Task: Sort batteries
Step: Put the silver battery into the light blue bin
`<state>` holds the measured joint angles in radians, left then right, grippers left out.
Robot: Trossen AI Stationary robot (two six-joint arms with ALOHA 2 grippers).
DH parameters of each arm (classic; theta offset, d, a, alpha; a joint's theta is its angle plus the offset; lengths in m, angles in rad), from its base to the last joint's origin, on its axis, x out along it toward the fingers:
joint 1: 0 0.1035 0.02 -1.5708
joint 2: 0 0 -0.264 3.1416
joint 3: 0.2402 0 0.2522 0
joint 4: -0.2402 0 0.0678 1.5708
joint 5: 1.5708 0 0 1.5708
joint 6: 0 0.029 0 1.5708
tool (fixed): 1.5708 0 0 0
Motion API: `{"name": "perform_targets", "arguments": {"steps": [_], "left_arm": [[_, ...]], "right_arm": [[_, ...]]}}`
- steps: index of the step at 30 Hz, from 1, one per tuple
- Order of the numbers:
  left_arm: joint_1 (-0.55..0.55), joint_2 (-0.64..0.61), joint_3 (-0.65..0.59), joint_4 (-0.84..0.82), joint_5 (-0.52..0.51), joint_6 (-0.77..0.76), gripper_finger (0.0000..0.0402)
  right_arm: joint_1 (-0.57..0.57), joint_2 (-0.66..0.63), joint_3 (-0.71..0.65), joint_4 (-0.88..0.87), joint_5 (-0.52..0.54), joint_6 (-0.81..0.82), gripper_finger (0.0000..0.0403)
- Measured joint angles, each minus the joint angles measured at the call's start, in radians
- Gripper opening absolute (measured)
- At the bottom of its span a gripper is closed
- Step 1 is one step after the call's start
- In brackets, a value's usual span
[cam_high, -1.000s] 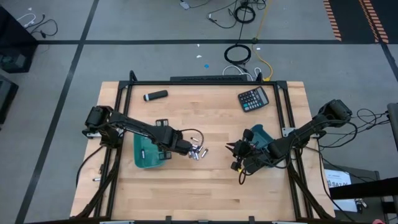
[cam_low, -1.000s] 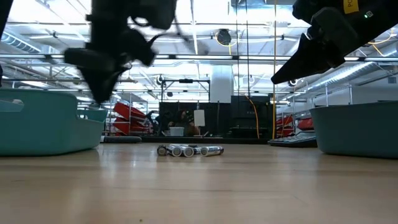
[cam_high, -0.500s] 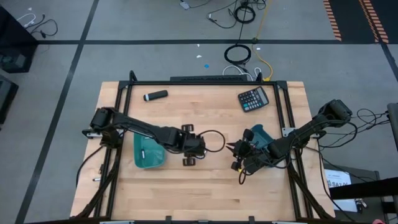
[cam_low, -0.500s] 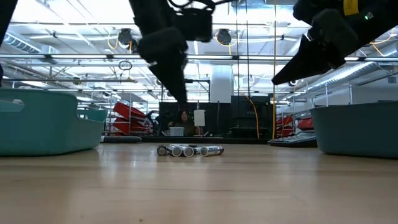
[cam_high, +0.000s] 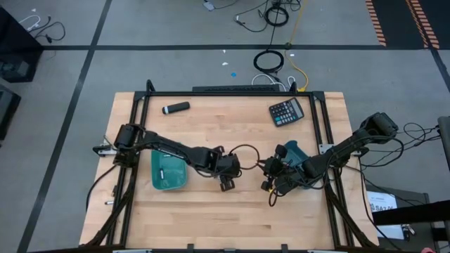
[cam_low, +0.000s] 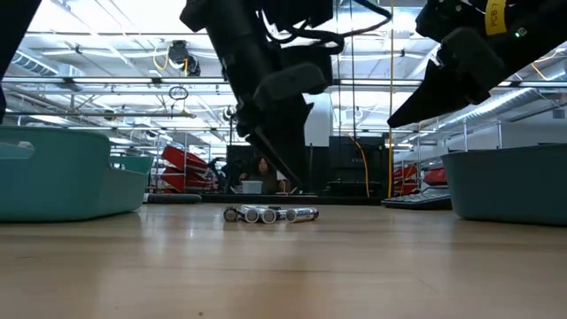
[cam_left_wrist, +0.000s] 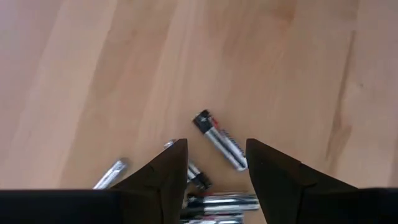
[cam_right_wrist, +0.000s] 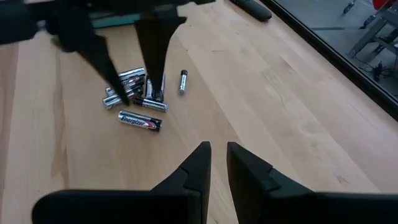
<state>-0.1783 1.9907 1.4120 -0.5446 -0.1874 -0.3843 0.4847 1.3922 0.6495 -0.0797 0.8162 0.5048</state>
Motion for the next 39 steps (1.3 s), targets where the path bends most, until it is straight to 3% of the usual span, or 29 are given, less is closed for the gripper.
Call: {"name": "perform_targets", "arguments": {"steps": [20, 33, 39], "left_arm": [[-0.032, 0.064, 0.034, 0.018, -0.023, -0.080, 0.0172], [-0.008, 0.122, 0.034, 0.023, -0.050, 0.001, 0.0171], [0.008, 0.130, 0.036, 0.031, -0.035, 0.087, 0.0123]], "right_arm": [[-0.001, 0.000, 0.000, 0.001, 0.002, -0.011, 0.0043], [0.000, 0.000, 0.000, 0.002, -0.003, -0.010, 0.0043], [0.001, 0.000, -0.001, 0.003, -0.003, -0.011, 0.0043]]}}
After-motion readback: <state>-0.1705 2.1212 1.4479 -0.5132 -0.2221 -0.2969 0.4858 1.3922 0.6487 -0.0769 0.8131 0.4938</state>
